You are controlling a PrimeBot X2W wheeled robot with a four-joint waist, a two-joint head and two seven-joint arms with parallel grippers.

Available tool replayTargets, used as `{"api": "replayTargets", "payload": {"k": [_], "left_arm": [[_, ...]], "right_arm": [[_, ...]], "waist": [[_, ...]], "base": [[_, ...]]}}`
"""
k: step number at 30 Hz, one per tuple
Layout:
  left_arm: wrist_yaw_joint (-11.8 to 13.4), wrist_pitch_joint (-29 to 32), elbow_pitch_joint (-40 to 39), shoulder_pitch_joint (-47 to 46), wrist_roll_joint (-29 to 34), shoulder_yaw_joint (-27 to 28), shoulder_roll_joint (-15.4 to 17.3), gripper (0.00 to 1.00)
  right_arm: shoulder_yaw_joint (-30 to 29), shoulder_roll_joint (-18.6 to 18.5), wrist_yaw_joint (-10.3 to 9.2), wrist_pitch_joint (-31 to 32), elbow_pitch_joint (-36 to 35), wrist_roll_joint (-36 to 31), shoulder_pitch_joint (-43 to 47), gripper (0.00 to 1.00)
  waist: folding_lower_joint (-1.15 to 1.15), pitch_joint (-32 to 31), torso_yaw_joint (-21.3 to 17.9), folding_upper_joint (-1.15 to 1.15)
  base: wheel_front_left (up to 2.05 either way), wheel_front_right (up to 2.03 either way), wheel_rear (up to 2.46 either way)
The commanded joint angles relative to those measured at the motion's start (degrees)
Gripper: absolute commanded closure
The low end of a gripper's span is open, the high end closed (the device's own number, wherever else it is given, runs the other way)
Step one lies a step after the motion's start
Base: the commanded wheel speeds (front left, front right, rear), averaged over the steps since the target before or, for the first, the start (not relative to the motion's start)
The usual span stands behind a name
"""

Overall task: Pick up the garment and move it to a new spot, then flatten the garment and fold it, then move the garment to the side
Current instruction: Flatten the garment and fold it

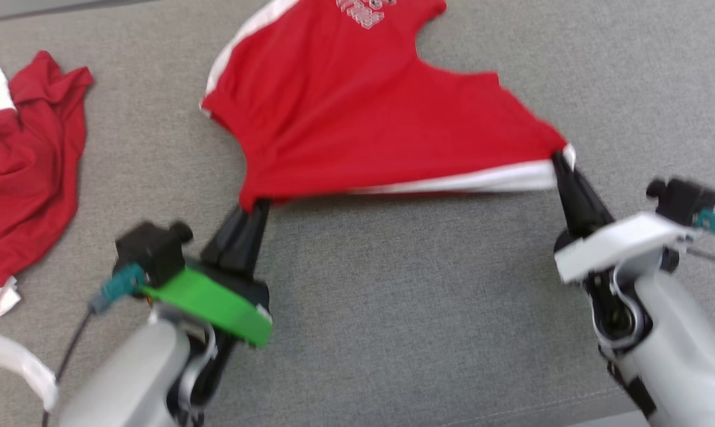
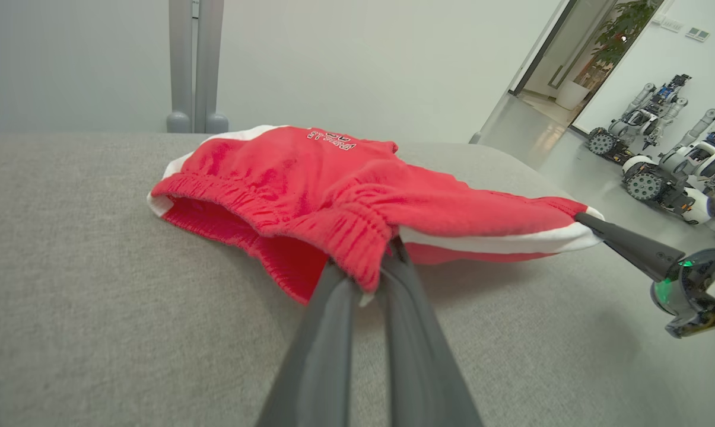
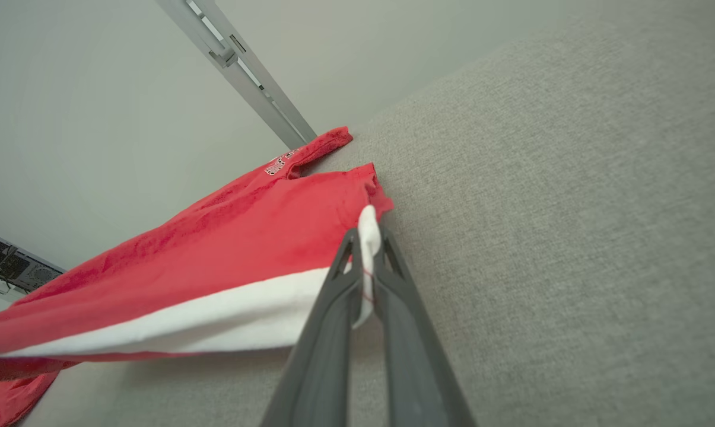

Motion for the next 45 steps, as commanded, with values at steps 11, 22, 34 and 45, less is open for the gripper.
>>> {"api": "replayTargets", "payload": {"k": [11, 22, 34, 45], "left_arm": [[0.9, -0.2, -3.9, 17.7, 5.0, -4.0, 1.9, 1.00], [1.1, -0.1, -4.8, 20.9, 5.4, -5.5, 1.8, 1.00], [-1.7, 1.5, -2.2, 12.2, 7.4, -6.9, -1.7, 1.00], [-5.7, 1.7, 7.3, -0.4, 5.9, -5.0, -8.2, 1.00]], "right_arm": [[-8.7, 3.9, -0.06, 3.7, -12.7, -3.5, 25.5, 1.00], [-19.2, 11.1, -0.06, 11.9, -23.9, -9.8, 36.7, 1.00], [-23.8, 12.0, -0.05, 18.4, -23.2, -14.5, 20.9, 1.00], [-24.7, 8.8, -0.03, 21.3, -7.3, -20.3, -5.2, 1.00]], "waist": [[0.01, -9.1, 4.1, 0.00], [0.01, -10.9, 5.4, 0.00], [0.01, -8.6, 9.0, 0.00], [0.01, -1.8, 15.4, 0.00]], "base": [[0.00, 0.00, 0.00], [0.00, 0.00, 0.00], [0.00, 0.00, 0.00], [0.00, 0.00, 0.00]]}}
